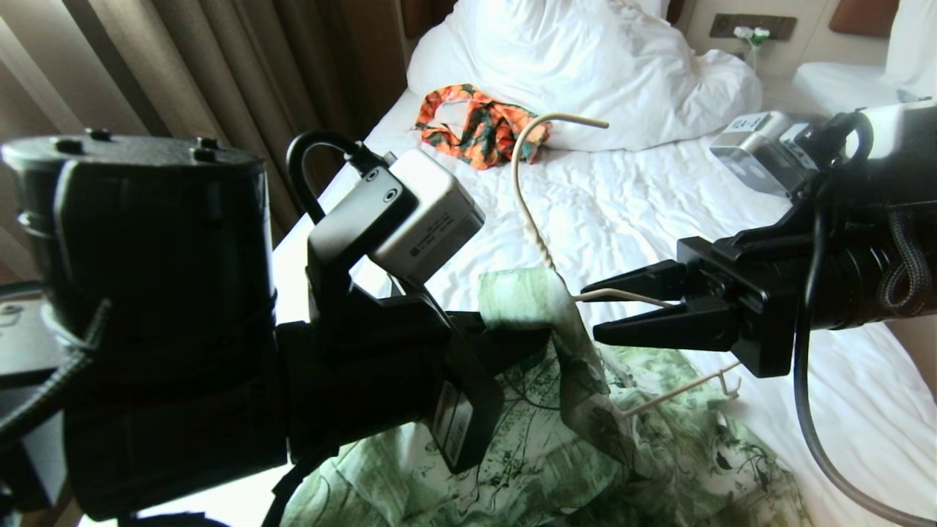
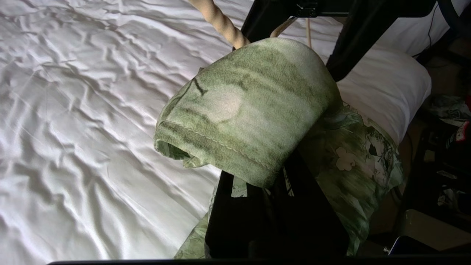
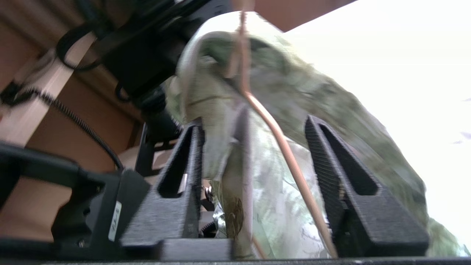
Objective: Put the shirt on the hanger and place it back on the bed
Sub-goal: Hook the other side of the shirt onto the hanger
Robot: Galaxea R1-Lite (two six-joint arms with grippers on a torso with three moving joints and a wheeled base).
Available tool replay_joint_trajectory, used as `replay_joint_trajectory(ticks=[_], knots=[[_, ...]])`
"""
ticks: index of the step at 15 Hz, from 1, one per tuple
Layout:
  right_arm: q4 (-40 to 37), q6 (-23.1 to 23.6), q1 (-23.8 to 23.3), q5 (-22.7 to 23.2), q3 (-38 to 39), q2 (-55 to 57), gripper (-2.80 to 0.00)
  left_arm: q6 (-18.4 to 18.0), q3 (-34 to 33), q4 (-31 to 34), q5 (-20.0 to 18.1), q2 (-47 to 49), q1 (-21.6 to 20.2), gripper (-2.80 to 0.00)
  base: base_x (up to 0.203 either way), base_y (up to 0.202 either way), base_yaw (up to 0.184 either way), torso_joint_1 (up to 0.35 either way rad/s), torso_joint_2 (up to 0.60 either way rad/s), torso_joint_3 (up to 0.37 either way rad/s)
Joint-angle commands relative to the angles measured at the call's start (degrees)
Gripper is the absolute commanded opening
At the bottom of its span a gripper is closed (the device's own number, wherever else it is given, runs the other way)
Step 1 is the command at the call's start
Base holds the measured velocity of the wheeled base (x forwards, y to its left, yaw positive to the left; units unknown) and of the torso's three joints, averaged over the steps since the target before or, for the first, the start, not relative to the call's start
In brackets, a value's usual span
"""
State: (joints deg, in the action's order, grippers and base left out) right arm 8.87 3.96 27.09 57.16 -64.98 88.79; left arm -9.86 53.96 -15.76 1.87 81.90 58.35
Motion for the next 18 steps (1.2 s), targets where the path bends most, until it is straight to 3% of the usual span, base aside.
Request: replay_joint_trajectory(ticks=[1, 3, 6, 7, 11, 15, 18], knots=[[0.0, -2.6, -1.2, -1.4, -0.5, -1.6, 0.00, 0.0, -0.3, 0.0, 0.0, -1.0, 1.0, -2.80, 0.000, 0.000, 0.000, 0.000, 0.00, 0.000], [-0.3, -7.7, -4.7, -3.1, -0.7, -4.5, 0.00, 0.0, -1.1, 0.0, 0.1, -1.5, 2.0, -2.80, 0.000, 0.000, 0.000, 0.000, 0.00, 0.000], [-0.8, -11.1, -11.6, -3.3, -0.3, -6.9, 0.00, 0.2, -2.3, -0.1, 0.1, -1.7, 2.8, -2.80, 0.000, 0.000, 0.000, 0.000, 0.00, 0.000], [-1.0, -11.4, -12.9, -3.3, 0.0, -7.1, -2.80, 0.5, -2.5, -0.1, 0.1, -1.7, 2.9, -2.80, 0.000, 0.000, 0.000, 0.000, 0.00, 0.000], [-5.0, -12.2, -15.8, -3.6, -0.9, -5.9, -2.80, 1.8, -2.9, -0.1, 0.2, -3.9, 3.6, -2.80, 0.000, 0.000, 0.000, 0.000, 0.00, 0.000], [-6.2, -24.3, -15.8, -5.0, -5.0, -0.8, -2.80, 2.1, -4.8, -0.1, 0.2, -5.3, 4.3, -2.80, 0.000, 0.000, 0.000, 0.000, 0.00, 0.000], [-8.9, -26.9, -15.7, -11.2, -10.1, 5.7, -2.80, 2.1, -5.8, 0.0, 0.3, -6.5, 5.2, -2.80, 0.000, 0.000, 0.000, 0.000, 0.00, 0.000]])
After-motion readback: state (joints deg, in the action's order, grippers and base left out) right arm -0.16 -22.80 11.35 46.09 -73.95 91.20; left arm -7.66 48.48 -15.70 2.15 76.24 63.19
